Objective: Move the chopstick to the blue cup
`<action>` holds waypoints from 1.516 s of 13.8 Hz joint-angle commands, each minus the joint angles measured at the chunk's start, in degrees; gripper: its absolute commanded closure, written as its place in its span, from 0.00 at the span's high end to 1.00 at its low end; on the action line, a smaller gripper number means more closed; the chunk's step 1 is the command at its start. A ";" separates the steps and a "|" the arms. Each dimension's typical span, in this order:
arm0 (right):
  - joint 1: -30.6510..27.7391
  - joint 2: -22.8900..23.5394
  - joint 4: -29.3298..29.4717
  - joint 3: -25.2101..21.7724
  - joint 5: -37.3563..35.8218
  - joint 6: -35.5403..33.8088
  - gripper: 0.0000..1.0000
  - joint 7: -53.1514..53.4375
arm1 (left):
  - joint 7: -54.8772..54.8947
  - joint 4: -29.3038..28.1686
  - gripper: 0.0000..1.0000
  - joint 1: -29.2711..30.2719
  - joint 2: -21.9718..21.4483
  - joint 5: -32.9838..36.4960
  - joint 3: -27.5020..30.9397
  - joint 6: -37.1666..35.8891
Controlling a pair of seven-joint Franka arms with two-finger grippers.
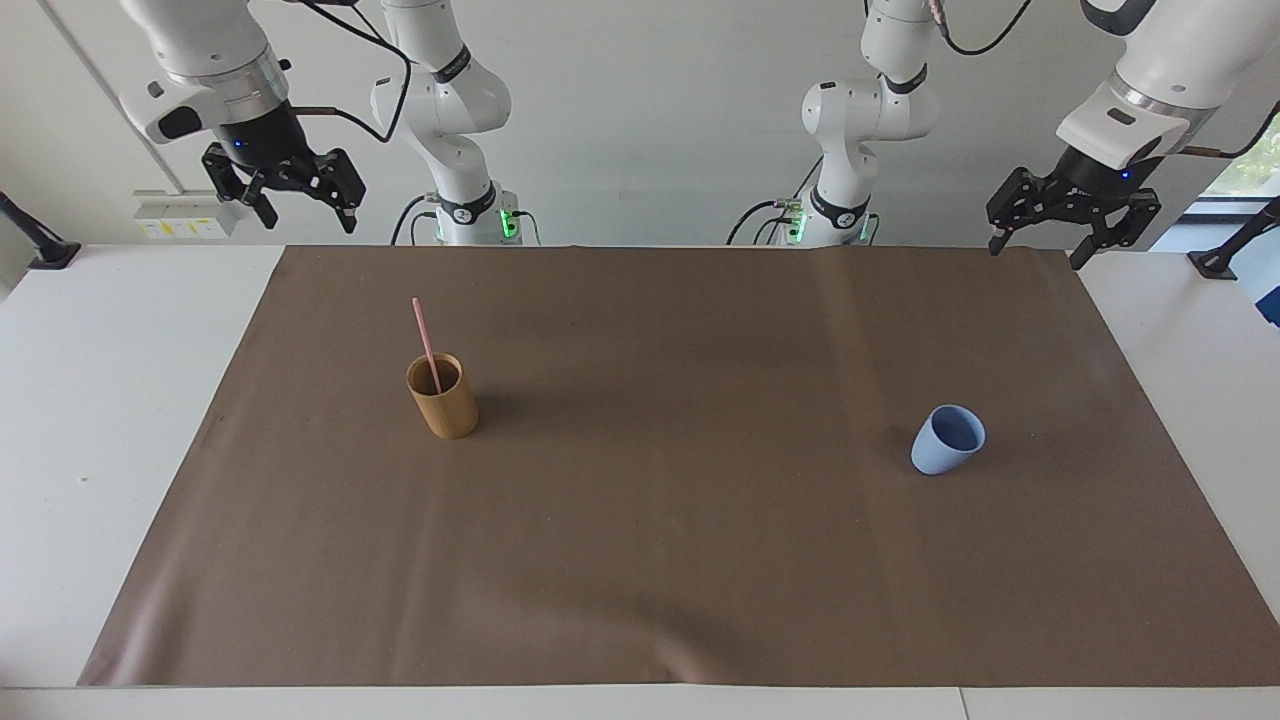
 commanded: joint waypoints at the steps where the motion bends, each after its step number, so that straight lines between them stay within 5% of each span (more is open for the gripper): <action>1: -0.83 -0.67 -0.26 0.46 -0.29 -0.21 1.00 -1.37 | -0.15 0.75 1.00 -0.75 -0.10 0.78 0.13 -0.66; 11: -0.91 -0.67 -0.26 0.46 -0.29 -0.21 1.00 -1.45 | 0.03 2.76 1.00 0.12 1.31 1.31 0.48 -4.95; 21: -0.83 -0.67 -0.17 0.46 -0.29 -0.21 1.00 -1.37 | -4.46 -0.91 1.00 0.30 -0.97 1.40 0.57 -1.44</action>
